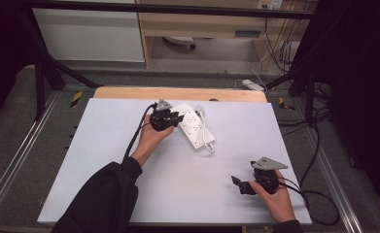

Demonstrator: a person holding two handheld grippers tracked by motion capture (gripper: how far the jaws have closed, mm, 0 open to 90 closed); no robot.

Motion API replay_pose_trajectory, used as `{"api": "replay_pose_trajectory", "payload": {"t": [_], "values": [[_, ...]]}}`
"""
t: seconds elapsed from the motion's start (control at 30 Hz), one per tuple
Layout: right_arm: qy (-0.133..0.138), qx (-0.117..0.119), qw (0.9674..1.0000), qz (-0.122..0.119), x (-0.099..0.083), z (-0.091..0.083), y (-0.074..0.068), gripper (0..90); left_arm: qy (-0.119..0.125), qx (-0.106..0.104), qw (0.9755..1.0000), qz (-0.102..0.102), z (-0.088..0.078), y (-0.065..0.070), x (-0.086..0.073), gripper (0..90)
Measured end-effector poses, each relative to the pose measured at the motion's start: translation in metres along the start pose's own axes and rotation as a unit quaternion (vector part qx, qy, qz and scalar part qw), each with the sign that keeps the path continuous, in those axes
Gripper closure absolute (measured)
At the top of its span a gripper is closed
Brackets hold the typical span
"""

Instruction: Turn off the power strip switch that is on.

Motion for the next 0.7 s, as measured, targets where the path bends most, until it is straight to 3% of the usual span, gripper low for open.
{"api": "replay_pose_trajectory", "payload": {"t": [0.4, 0.7], "values": [[0.001, -0.001, 1.0, 0.002, 0.0, 0.0, 0.0, 3.8, -0.002, -0.006, 0.9999, -0.008, -0.008, -0.001, 0.003, 50.7], [0.0, 0.0, 1.0, 0.001, 0.0, 0.0, 0.0, 3.8, -0.001, -0.006, 0.9999, -0.016, -0.012, 0.0, 0.004, 34.2]]}}
Point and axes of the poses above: each handheld gripper's, and its own axes: z roughly forward along the jaws, x roughly out of its top, y roughly to its right, the point moved 4 cm from there along z, roughly forward along the jaws, and after that the axes turned 7 degrees about -x, right-handed, at the moved point
